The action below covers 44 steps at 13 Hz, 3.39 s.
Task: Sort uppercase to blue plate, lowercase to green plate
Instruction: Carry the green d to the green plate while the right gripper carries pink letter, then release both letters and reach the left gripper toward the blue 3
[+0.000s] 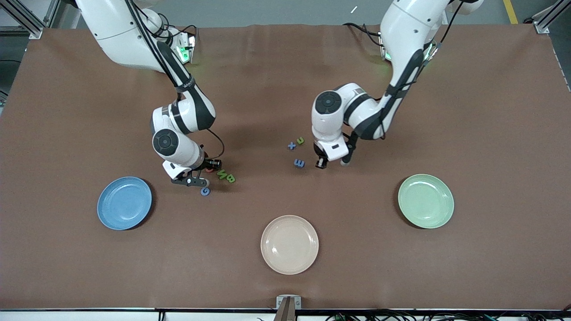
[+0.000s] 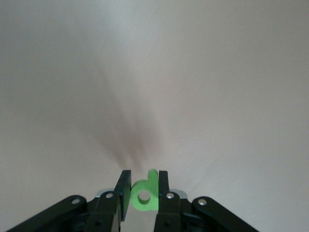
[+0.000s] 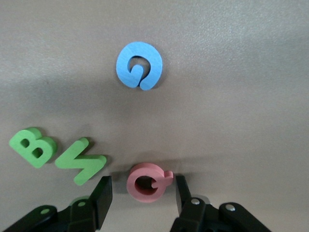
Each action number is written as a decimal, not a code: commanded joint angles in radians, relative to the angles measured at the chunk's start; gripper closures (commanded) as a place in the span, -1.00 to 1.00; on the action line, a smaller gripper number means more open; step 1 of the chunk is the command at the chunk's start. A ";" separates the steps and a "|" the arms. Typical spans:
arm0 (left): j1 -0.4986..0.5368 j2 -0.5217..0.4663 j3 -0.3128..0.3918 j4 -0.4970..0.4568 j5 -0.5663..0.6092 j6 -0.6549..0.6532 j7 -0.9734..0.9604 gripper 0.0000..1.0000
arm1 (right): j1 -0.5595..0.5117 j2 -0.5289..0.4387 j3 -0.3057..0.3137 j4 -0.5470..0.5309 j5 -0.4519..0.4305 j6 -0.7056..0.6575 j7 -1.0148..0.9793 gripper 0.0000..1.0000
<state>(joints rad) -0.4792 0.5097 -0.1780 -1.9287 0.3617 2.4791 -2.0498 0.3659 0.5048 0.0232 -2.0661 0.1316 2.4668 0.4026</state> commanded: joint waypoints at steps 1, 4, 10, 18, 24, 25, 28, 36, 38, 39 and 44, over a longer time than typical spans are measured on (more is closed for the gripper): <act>0.100 -0.083 -0.009 -0.021 0.016 -0.048 0.208 1.00 | 0.008 -0.006 -0.005 -0.020 0.010 0.021 -0.004 -0.11; 0.249 -0.088 -0.008 -0.013 0.016 -0.051 0.469 1.00 | 0.007 -0.005 -0.006 -0.019 0.003 0.021 -0.010 0.12; 0.545 -0.033 -0.011 0.022 -0.012 -0.048 0.979 1.00 | -0.008 -0.009 -0.015 0.009 -0.007 0.004 -0.024 0.49; 0.613 0.049 -0.009 0.056 -0.027 -0.049 1.048 -1.00 | -0.269 -0.005 -0.046 0.250 -0.068 -0.205 -0.451 0.50; 0.607 -0.048 -0.202 0.183 -0.029 -0.404 1.050 -1.00 | -0.412 0.059 -0.045 0.325 -0.195 -0.201 -0.635 0.50; 0.608 -0.048 -0.250 0.201 -0.027 -0.442 1.065 -1.00 | -0.426 0.086 -0.045 0.343 -0.195 -0.201 -0.652 0.49; 0.573 -0.027 -0.359 0.203 -0.021 -0.440 1.080 -1.00 | -0.435 0.119 -0.045 0.356 -0.191 -0.200 -0.654 0.29; 0.184 0.281 -0.315 0.514 -0.018 -0.402 0.504 -0.91 | -0.395 0.113 -0.031 0.368 -0.156 -0.215 -0.560 -0.52; 0.092 0.308 -0.241 0.525 -0.021 -0.352 0.406 -0.84 | -0.331 0.110 -0.031 0.376 -0.155 -0.216 -0.426 -0.52; 0.061 0.325 -0.223 0.525 -0.021 -0.335 0.354 -0.81 | -0.308 0.110 -0.029 0.377 -0.155 -0.223 -0.365 -0.52; -0.002 0.360 -0.201 0.519 -0.018 -0.307 0.079 -0.67 | -0.220 0.113 0.055 0.386 -0.153 -0.275 -0.011 -0.52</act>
<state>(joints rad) -0.4590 0.8569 -0.3909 -1.4348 0.3445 2.1746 -1.9009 0.1371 0.6290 0.0457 -1.6734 -0.0321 2.2070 0.2843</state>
